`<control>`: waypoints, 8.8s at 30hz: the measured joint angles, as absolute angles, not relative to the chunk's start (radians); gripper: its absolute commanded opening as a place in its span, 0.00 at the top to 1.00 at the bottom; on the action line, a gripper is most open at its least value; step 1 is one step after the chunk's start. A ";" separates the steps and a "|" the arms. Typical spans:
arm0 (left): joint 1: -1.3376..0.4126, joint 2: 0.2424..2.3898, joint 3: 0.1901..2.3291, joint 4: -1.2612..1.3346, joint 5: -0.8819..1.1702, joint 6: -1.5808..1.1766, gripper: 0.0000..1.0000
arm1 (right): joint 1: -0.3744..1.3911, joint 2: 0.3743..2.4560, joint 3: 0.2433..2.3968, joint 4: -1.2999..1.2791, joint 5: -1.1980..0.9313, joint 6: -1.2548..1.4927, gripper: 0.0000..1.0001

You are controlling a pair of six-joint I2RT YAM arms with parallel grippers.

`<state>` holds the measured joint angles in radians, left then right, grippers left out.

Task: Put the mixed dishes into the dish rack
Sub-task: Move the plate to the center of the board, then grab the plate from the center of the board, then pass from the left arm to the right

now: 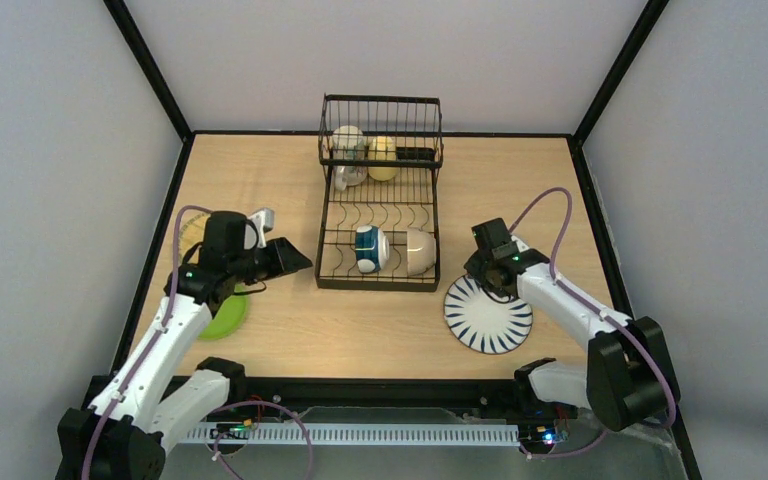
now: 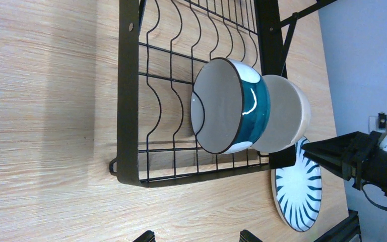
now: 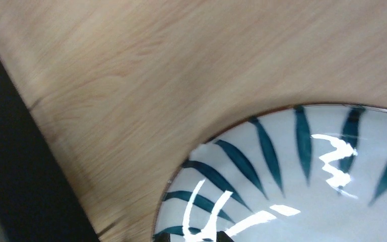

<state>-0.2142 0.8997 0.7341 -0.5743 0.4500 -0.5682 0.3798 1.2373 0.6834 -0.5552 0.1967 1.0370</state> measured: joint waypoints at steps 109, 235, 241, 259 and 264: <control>-1.157 1.509 0.639 0.054 0.079 -0.992 0.02 | 0.133 0.886 0.381 -0.569 0.051 1.037 0.46; -1.003 0.887 0.780 -0.175 -0.392 -1.060 0.98 | 0.159 0.799 0.884 -0.474 -0.294 0.818 0.22; -0.799 0.918 0.780 -0.133 -0.259 -1.109 0.98 | 0.159 0.907 0.900 -0.298 -0.449 0.781 0.19; -0.722 1.104 0.817 0.192 0.086 -1.288 0.98 | 0.159 1.042 0.876 -0.052 -0.747 0.719 0.17; -0.712 1.119 0.817 0.216 0.116 -1.322 0.98 | 0.159 1.044 0.873 -0.024 -0.780 0.719 0.17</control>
<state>-0.7124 1.1191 0.8165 0.2161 0.1162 -1.3220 0.1593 1.0439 0.8726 -0.0242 -0.7795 0.7185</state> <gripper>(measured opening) 0.241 0.832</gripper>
